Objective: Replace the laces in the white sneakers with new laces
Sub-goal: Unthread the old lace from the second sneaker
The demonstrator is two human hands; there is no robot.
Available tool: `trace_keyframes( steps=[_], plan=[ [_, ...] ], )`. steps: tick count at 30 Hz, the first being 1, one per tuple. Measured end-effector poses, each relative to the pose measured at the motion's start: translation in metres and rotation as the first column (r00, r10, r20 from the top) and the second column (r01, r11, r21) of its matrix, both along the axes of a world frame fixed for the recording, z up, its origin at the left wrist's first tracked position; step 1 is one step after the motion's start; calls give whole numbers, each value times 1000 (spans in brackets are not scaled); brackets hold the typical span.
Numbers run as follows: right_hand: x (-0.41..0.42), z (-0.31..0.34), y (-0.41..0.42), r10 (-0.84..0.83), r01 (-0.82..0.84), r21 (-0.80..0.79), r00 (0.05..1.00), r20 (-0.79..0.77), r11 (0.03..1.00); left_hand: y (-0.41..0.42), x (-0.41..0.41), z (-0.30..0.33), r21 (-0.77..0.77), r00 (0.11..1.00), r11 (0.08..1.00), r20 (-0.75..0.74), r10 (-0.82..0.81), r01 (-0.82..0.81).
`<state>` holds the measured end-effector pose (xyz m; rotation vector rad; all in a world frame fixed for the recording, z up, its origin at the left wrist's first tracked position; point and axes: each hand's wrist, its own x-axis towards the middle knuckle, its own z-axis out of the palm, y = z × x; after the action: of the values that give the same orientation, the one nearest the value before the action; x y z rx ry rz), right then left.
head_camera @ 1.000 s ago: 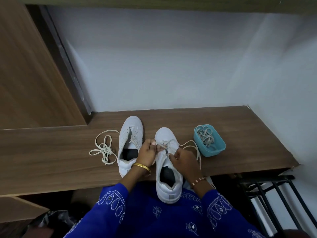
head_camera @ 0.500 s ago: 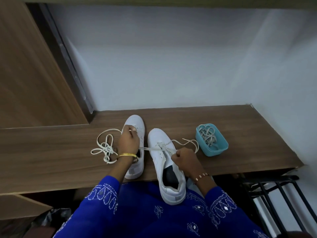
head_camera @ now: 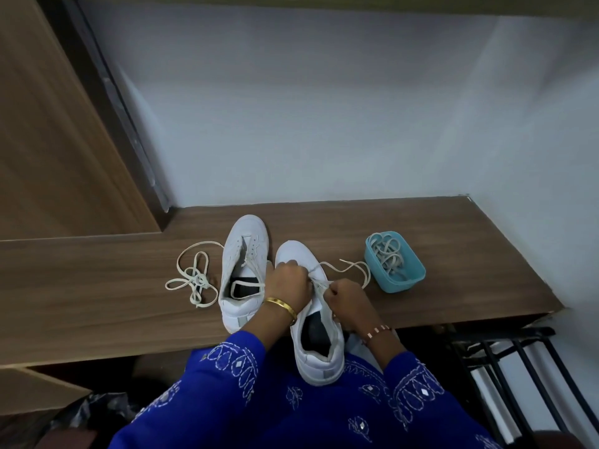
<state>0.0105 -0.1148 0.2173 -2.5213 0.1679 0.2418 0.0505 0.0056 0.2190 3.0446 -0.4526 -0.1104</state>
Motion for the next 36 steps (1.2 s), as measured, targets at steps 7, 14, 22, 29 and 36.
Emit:
trace_keyframes(
  steps=[7, 14, 22, 29, 36],
  plan=[
    [-1, -6, -4, -54, 54, 6, 998, 10, 999, 16, 4, 2, -850, 902, 300, -404, 154, -432],
    [0, -3, -5, -44, 44, 1, 999, 7, 999, 42, 18, 40, -845, 824, -215, -529, 200, -490],
    [1, -4, -5, -58, 58, -4, 998, 3, 998, 55, 9, 26, -392, 949, 883, 69, 309, -259],
    [0, -1, -4, -49, 49, -14, 999, 2, 999, 18, -7, -6, 29, 994, 997, 90, -70, 67],
    [0, -2, -3, -67, 67, 8, 998, 3, 998, 30, 1, -2, -520, 993, 847, -12, 120, -108]
  ],
)
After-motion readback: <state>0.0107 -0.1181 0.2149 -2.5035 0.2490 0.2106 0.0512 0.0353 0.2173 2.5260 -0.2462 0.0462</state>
